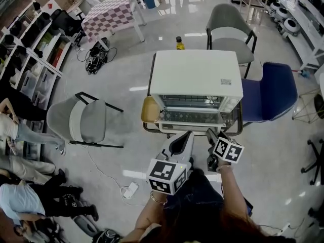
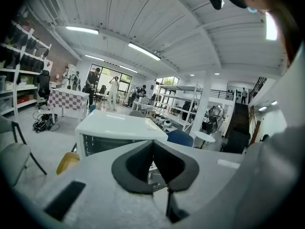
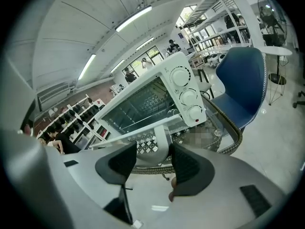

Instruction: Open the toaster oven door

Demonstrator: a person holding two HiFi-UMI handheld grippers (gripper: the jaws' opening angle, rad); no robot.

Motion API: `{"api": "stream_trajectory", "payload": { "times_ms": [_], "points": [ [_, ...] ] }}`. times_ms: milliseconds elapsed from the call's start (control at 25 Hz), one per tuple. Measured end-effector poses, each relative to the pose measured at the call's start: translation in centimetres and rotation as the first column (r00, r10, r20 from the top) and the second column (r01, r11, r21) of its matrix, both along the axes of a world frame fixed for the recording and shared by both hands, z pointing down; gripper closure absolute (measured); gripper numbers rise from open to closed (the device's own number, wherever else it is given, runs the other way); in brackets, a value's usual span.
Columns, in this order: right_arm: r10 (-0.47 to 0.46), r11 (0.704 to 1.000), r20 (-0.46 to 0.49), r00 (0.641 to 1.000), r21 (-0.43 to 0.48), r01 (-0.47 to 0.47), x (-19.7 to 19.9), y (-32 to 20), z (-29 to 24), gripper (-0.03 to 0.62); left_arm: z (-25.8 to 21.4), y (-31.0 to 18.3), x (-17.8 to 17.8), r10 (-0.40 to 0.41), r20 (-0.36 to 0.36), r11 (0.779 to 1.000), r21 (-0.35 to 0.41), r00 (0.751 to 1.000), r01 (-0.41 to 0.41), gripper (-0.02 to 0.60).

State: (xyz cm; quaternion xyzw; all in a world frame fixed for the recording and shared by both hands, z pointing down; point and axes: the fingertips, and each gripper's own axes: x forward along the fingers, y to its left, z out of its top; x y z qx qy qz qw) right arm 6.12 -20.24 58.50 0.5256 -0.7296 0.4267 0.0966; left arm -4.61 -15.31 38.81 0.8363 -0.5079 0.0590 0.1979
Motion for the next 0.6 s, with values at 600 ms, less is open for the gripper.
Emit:
{"api": "stream_trajectory", "payload": {
  "times_ms": [600],
  "points": [
    [-0.002,1.000,-0.022,1.000,0.010,0.002,0.2,1.1,1.0,0.376,1.5,1.9,-0.5,-0.028,-0.011,1.000,-0.007,1.000,0.028,0.568]
  ]
}}
